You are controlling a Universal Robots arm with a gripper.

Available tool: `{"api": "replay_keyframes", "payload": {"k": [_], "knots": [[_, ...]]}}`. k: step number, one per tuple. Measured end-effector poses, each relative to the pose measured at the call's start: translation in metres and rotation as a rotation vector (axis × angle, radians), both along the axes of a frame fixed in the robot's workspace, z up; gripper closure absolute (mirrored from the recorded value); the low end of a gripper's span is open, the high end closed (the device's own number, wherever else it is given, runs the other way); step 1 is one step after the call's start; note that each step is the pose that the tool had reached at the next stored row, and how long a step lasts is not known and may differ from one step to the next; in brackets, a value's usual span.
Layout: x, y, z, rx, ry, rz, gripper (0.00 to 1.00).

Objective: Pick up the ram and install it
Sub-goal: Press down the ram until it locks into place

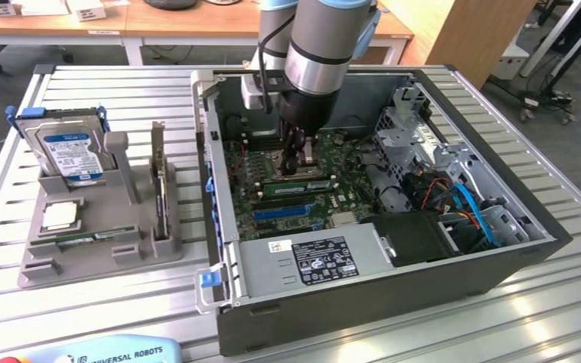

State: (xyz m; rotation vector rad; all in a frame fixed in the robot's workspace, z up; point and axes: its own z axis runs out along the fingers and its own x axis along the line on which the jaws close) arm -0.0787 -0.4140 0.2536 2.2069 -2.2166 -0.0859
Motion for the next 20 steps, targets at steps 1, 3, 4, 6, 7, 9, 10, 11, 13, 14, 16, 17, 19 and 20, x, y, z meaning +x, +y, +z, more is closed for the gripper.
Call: {"api": "replay_keyframes", "payload": {"k": [1,3,4,6,7,9,10,11,13,14,16,17,19,20], "knots": [[0.0,0.0,0.0,0.0001,0.0,0.0,0.9],[0.0,-0.0001,0.0,0.0,0.0,0.0,0.9],[0.0,-0.0001,0.0,0.0,0.0,0.0,0.9],[0.0,-0.0001,0.0,-0.0001,0.0,0.0,0.9],[0.0,-0.0001,-0.0001,-0.0002,0.0001,0.0,0.9],[0.0,-0.0001,-0.0008,0.0,0.0,0.0,0.9],[0.0,-0.0001,-0.0012,0.0,0.0,0.0,0.9],[0.0,-0.0001,-0.0015,0.0,0.0,0.0,0.9],[0.0,-0.0001,-0.0022,0.0,0.0,0.0,0.9],[0.0,-0.0001,-0.0027,0.0,0.0,0.0,0.9],[0.0,-0.0001,-0.0034,0.0,0.0,0.0,0.9],[0.0,-0.0001,-0.0038,0.0,0.0,0.0,0.9],[0.0,-0.0001,-0.0046,-0.0001,0.0,0.0,0.9],[0.0,-0.0001,-0.005,0.0,0.0,0.0,0.9]]}}
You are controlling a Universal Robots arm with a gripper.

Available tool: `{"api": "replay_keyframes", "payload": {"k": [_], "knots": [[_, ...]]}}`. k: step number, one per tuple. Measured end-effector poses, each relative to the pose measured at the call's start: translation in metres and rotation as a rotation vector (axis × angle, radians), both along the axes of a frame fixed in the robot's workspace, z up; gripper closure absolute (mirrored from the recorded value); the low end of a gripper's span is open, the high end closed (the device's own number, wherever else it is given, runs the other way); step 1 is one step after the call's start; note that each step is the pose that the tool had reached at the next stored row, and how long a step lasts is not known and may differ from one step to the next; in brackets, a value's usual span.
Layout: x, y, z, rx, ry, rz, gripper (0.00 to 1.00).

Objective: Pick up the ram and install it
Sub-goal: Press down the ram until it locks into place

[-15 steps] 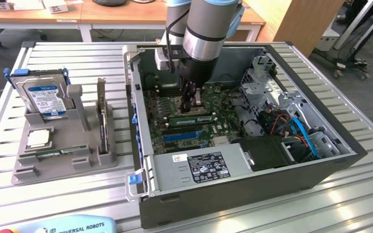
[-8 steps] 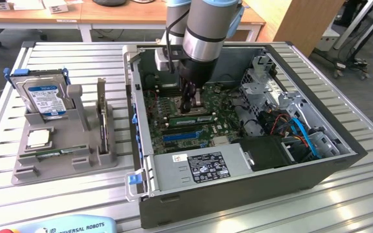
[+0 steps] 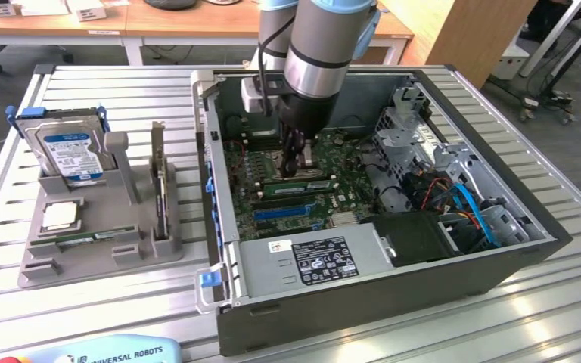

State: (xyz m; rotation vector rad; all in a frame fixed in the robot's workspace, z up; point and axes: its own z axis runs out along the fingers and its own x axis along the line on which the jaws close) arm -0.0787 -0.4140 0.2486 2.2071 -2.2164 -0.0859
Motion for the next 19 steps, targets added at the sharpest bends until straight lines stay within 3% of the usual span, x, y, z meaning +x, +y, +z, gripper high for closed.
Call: {"api": "replay_keyframes", "payload": {"k": [19], "knots": [[0.0,0.0,-0.0064,0.0,0.0,0.0,0.9]]}}
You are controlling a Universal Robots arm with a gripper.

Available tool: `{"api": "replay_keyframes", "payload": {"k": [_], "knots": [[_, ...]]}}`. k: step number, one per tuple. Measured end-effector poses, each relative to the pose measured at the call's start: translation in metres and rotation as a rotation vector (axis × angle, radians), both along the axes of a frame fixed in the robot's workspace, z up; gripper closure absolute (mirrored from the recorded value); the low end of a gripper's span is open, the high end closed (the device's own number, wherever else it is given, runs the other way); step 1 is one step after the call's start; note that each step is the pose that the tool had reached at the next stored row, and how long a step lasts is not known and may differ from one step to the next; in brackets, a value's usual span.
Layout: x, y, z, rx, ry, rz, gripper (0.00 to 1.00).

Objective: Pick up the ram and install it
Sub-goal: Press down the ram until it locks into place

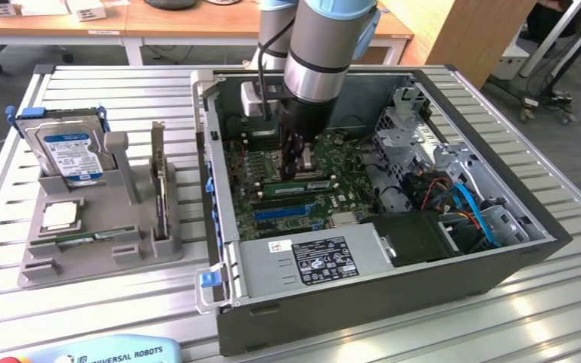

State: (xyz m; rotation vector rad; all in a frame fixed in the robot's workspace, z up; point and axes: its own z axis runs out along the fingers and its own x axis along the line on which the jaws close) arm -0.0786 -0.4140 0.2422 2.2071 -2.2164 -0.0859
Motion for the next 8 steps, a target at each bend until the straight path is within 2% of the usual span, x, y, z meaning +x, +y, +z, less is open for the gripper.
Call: {"api": "replay_keyframes", "payload": {"k": [8], "knots": [[0.0,0.0,-0.0045,-0.0001,0.0,0.0,0.9]]}}
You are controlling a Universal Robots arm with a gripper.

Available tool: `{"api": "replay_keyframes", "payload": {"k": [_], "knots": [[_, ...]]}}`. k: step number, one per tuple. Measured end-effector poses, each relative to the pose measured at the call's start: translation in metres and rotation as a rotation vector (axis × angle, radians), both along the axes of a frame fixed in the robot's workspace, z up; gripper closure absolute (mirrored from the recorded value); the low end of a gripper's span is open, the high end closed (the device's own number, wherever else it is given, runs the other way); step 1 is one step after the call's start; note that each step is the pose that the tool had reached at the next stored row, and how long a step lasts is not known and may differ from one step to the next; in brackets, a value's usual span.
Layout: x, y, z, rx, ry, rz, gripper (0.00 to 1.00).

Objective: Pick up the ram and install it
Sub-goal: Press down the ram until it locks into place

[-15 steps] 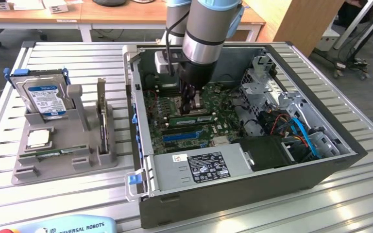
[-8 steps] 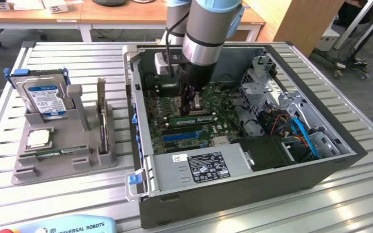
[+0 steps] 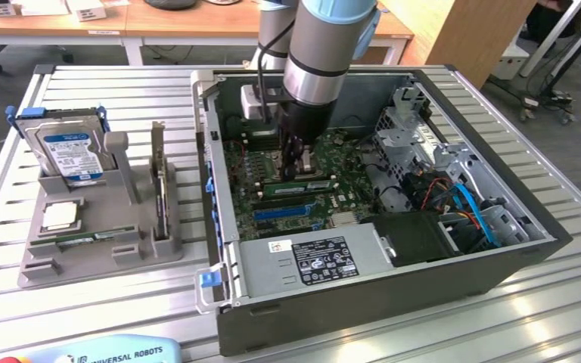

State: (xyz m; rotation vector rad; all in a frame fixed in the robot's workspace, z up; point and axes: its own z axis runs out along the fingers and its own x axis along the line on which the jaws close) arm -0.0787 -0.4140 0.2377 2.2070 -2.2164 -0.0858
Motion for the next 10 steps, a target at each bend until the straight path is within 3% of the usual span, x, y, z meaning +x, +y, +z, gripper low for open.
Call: {"api": "replay_keyframes", "payload": {"k": [10], "knots": [[0.0,0.0,-0.0032,0.0,0.0001,0.0,0.9]]}}
